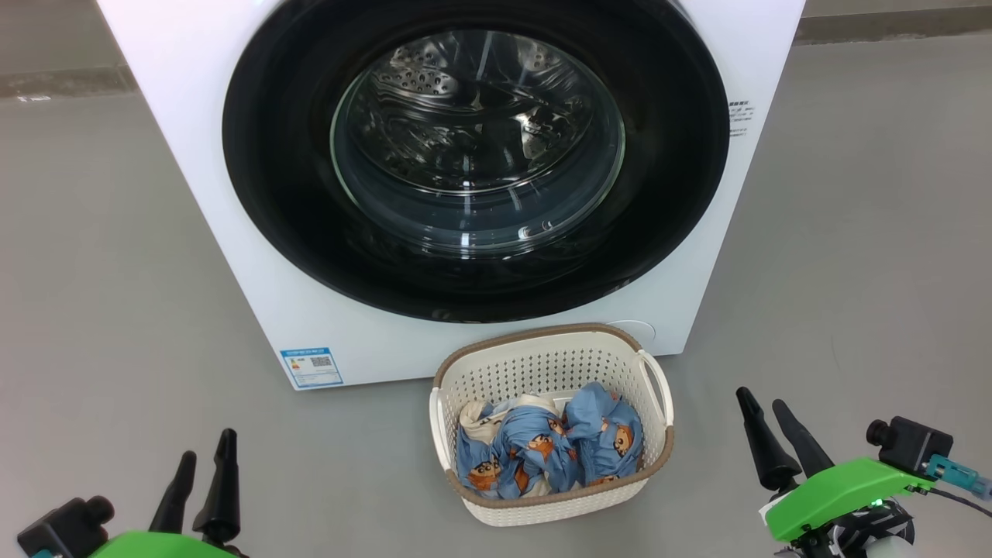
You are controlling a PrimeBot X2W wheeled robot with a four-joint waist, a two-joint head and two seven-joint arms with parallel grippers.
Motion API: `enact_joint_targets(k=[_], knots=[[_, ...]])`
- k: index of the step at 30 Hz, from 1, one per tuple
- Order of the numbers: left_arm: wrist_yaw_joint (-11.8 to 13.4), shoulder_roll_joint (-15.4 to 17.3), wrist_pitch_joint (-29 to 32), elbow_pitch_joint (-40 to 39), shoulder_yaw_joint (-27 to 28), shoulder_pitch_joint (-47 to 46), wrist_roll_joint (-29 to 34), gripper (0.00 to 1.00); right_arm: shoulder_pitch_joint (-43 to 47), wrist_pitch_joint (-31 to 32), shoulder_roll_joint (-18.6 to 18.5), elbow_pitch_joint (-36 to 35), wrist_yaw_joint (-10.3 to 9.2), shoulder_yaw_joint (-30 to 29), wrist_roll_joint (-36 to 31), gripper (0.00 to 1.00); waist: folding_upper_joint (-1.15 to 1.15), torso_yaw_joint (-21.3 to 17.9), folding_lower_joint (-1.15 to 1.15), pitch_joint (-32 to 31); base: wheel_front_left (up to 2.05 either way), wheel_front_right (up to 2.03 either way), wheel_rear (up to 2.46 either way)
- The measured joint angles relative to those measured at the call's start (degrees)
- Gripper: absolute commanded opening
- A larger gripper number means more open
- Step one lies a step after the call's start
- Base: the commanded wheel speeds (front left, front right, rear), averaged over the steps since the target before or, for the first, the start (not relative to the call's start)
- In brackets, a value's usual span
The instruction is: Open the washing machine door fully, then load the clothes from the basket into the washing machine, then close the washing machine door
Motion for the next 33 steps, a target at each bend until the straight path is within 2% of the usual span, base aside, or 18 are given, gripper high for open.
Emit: enact_joint_targets(k=[33], knots=[[0.0, 3.6, -5.4, -0.5, -2.4, -0.8, 19.7, 1.0, -1.3, -5.5, -3.3, 1.6, 0.0, 1.4, -19.8, 1.0, 0.0, -0.6, 0.0, 0.2, 0.0, 0.0, 0.0]])
